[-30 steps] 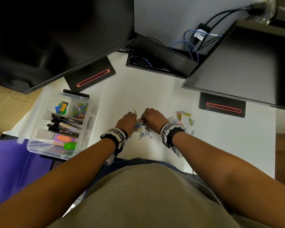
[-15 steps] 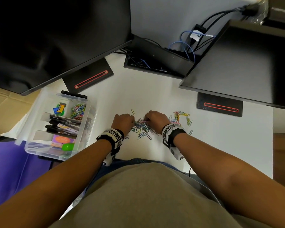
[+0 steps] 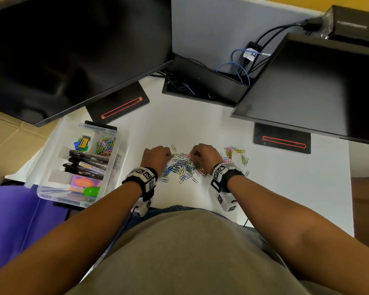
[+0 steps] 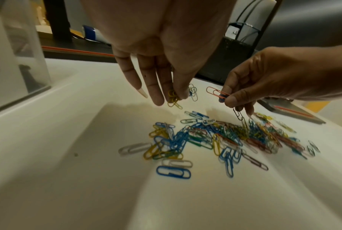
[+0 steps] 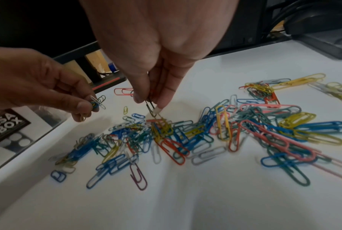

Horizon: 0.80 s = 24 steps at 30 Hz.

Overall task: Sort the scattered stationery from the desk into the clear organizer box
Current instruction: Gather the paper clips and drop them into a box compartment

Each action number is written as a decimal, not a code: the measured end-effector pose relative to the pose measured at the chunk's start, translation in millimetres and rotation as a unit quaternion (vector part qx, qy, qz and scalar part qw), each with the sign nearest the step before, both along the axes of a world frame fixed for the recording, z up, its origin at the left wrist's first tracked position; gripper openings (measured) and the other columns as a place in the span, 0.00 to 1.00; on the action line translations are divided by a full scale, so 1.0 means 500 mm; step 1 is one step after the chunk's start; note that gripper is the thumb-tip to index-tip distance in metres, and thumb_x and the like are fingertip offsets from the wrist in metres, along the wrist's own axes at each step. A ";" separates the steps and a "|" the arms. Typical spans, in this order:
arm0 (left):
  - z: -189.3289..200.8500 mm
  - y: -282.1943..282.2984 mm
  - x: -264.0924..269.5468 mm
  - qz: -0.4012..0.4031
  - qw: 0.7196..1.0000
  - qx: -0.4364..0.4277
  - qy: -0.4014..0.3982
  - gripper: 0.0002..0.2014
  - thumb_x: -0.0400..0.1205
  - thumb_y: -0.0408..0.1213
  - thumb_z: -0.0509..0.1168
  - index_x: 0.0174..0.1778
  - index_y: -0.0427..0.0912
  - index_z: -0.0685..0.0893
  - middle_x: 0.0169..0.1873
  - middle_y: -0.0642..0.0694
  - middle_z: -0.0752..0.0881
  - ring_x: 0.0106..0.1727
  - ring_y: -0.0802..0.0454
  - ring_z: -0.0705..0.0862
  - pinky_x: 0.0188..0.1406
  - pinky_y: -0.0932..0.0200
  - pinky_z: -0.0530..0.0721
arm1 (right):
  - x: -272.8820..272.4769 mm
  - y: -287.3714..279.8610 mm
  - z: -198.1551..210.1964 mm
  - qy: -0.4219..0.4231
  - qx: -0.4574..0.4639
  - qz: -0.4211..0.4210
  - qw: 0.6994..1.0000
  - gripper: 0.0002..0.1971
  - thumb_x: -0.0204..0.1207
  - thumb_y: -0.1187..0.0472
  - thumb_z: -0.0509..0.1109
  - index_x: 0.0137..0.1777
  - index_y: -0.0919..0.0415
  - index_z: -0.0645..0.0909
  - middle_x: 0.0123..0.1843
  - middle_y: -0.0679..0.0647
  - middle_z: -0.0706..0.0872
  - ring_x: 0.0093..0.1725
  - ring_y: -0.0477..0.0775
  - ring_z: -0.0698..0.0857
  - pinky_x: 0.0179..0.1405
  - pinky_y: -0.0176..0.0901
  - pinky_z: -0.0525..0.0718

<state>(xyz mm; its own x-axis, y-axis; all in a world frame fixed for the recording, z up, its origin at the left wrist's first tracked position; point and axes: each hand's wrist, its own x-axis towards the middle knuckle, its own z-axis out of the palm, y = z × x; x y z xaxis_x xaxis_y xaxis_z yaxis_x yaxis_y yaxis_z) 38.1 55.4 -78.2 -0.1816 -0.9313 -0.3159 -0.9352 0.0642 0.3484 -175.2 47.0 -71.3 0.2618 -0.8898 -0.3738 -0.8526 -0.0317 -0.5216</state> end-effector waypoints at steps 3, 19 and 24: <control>0.015 -0.004 0.003 0.029 0.999 0.001 0.035 0.07 0.85 0.42 0.64 0.50 0.45 0.87 0.47 0.47 0.87 0.47 0.46 0.84 0.54 0.52 0.76 | 0.009 -0.004 0.014 -0.034 -0.005 -0.032 0.999 0.04 0.78 0.63 0.71 0.49 0.59 0.87 0.46 0.53 0.88 0.43 0.53 0.85 0.46 0.45 0.84; 0.131 -0.032 0.089 0.122 0.985 -0.080 0.090 0.07 0.82 0.42 0.67 0.50 0.45 0.88 0.47 0.45 0.89 0.48 0.45 0.85 0.48 0.51 0.83 | 0.144 -0.055 0.132 -0.165 -0.055 -0.098 0.980 0.02 0.78 0.62 0.74 0.48 0.58 0.87 0.39 0.56 0.89 0.34 0.54 0.88 0.34 0.40 0.84; 0.160 -0.028 0.141 0.150 0.977 -0.101 0.110 0.06 0.82 0.42 0.68 0.48 0.45 0.88 0.43 0.46 0.88 0.45 0.46 0.84 0.47 0.50 0.85 | 0.208 -0.073 0.164 -0.199 -0.077 -0.088 0.973 0.03 0.78 0.62 0.74 0.50 0.59 0.87 0.38 0.54 0.89 0.34 0.52 0.88 0.37 0.40 0.87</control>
<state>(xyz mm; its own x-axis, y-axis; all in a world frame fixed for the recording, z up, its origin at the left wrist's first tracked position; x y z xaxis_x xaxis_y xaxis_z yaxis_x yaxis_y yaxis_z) 108.4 41.4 1.7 0.0670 -0.9923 -0.1040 -0.8262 -0.1136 0.5519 -71.3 10.6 10.6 0.1969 -0.9715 -0.1323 -0.5828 -0.0075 -0.8126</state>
